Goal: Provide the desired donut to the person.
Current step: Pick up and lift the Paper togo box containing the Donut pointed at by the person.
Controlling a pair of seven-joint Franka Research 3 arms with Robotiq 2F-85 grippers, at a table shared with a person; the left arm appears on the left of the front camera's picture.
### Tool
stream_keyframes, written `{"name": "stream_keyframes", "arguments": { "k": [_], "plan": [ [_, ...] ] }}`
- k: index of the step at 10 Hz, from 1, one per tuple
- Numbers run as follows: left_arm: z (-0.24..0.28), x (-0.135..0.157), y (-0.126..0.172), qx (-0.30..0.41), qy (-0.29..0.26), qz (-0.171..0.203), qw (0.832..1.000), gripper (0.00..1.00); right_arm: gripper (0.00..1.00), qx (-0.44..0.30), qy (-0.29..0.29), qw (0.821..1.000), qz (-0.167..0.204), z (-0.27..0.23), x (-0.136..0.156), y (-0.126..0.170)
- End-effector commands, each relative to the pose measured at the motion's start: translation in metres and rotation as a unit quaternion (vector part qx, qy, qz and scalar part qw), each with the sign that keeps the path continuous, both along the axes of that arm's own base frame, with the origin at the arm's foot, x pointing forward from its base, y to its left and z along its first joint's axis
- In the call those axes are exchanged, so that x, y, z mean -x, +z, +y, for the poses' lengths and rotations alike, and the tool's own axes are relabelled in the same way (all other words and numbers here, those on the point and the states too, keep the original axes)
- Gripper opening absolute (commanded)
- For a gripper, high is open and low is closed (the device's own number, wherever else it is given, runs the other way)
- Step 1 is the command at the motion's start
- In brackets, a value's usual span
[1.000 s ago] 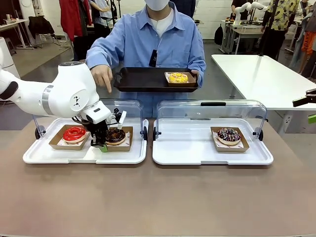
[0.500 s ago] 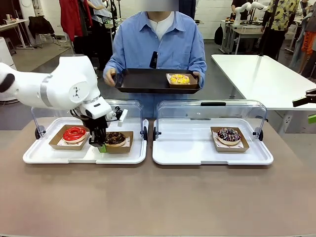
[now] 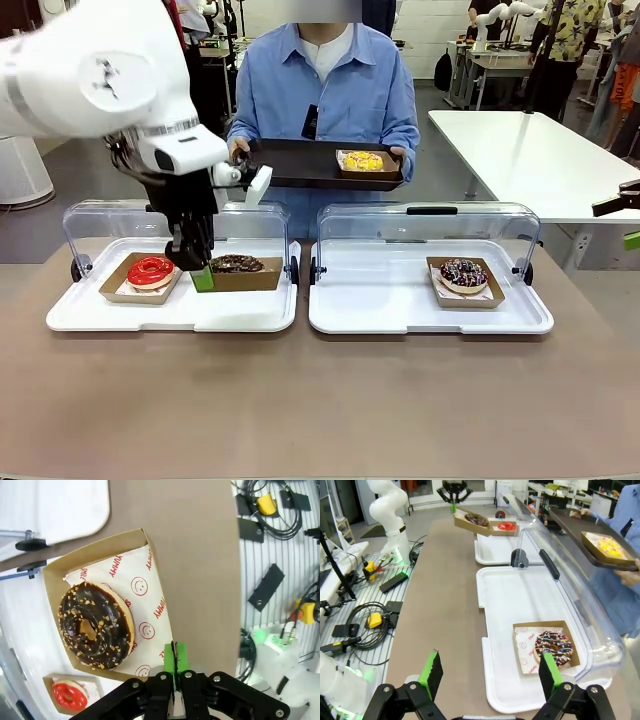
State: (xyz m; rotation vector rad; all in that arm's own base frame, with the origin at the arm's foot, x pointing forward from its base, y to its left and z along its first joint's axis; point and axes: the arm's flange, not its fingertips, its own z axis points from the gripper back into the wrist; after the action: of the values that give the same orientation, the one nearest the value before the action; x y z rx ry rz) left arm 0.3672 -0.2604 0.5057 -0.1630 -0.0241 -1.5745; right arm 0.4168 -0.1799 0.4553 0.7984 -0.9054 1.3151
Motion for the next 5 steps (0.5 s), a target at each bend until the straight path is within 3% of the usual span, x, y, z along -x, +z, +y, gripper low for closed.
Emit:
{"name": "stream_keyframes", "arguments": {
  "k": [1, 5],
  "plan": [
    [-0.011, 0.016, 0.027, 0.000, 0.017, -0.021, 1.000, 0.00, 1.00, -0.004, 0.002, 1.000, -0.001, 0.000, 0.001, 0.000],
    [-0.028, 0.034, 0.076, -0.011, 0.004, -0.091, 0.996, 0.00, 1.00, -0.004, 0.002, 1.000, -0.001, 0.000, 0.001, 0.000]
  ]
}}
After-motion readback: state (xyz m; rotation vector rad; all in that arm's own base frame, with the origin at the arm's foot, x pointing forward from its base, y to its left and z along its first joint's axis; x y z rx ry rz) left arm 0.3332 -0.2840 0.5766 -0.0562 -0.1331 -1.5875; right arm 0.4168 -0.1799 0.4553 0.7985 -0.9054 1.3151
